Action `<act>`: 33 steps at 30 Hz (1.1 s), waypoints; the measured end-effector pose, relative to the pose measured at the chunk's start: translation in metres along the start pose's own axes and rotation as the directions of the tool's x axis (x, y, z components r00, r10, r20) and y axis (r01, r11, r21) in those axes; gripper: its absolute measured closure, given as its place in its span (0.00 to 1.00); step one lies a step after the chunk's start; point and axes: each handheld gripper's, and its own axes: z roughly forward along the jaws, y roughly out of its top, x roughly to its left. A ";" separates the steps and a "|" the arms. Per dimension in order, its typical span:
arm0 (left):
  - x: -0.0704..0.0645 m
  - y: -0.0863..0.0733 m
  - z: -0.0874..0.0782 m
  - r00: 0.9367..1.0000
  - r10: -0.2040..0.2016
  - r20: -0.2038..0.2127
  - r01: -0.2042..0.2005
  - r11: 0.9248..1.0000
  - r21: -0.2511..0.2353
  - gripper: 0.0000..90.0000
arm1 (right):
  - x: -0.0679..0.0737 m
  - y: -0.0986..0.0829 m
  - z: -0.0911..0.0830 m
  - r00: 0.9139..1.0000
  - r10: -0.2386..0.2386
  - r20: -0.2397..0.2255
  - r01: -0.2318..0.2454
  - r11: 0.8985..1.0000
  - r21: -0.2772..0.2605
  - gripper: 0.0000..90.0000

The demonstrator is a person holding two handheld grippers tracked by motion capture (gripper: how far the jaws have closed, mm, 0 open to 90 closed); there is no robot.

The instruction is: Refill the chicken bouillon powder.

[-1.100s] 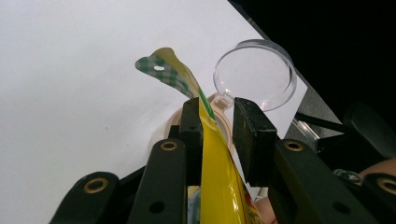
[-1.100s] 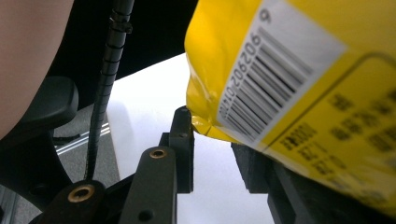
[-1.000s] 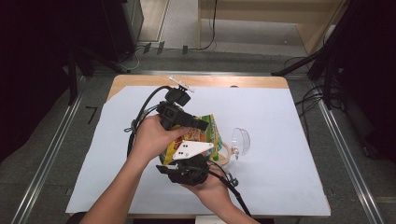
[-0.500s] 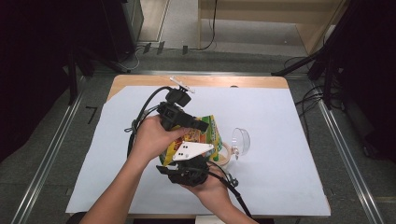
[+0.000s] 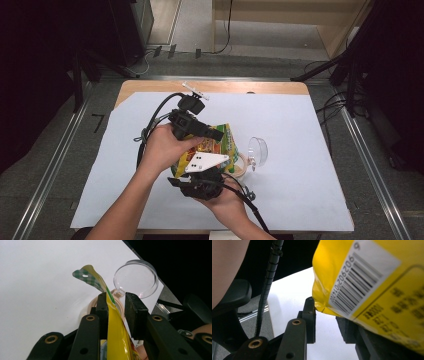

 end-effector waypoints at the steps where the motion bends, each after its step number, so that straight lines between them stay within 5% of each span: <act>1: 0.000 0.000 0.000 1.000 0.000 0.000 0.000 1.000 0.000 0.83 | 0.000 0.000 0.000 1.000 -0.002 0.001 0.002 1.000 0.001 0.79; 22: -0.001 0.000 0.000 1.000 -0.001 0.004 0.001 1.000 -0.005 0.83 | 0.001 0.000 0.000 1.000 0.000 -0.003 0.000 1.000 0.002 0.79; 33: -0.005 0.000 -0.003 0.999 0.034 -0.017 -0.035 0.998 -0.044 0.84 | -0.002 0.001 -0.003 0.999 -0.032 0.026 0.032 0.999 0.004 0.79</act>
